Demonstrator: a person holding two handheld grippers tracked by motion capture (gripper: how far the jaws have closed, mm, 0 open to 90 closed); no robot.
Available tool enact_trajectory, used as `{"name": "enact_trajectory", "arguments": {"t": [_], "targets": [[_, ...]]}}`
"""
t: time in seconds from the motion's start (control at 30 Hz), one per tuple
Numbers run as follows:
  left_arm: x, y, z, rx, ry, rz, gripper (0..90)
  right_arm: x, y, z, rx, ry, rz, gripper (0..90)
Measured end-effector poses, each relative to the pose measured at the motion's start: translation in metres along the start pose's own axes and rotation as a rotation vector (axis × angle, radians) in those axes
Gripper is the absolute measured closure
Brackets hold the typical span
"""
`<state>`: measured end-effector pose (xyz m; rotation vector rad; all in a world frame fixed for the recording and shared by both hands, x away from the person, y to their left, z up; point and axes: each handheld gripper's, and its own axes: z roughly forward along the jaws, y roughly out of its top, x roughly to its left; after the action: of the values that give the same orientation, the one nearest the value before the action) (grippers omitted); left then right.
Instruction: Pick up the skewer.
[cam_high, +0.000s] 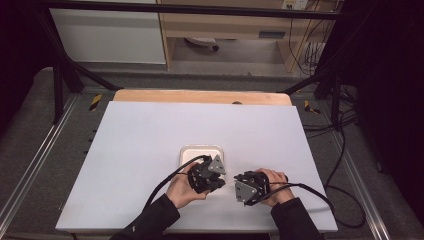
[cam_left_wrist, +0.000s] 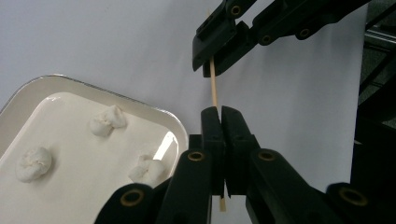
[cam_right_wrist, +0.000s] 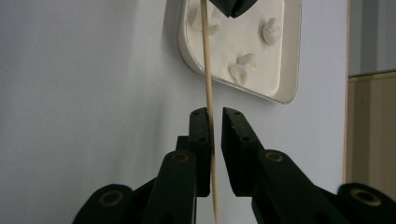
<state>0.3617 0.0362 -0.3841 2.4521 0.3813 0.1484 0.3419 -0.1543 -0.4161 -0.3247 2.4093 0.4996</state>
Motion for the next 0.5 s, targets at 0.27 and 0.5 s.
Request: {"name": "enact_trajectory", "arguments": {"t": [0.27,0.5], "targets": [[0.0016,0.0,0.0002,-0.002,-0.001,-0.005,88.8,0.0015,0.0005,-0.0004,0.002,0.005,-0.023,88.4],[0.0049,-0.0003,-0.0002,-0.005,-0.005,-0.022,87.8,0.0011,0.0019,-0.0014,0.016,-0.004,-0.055,89.3]]}}
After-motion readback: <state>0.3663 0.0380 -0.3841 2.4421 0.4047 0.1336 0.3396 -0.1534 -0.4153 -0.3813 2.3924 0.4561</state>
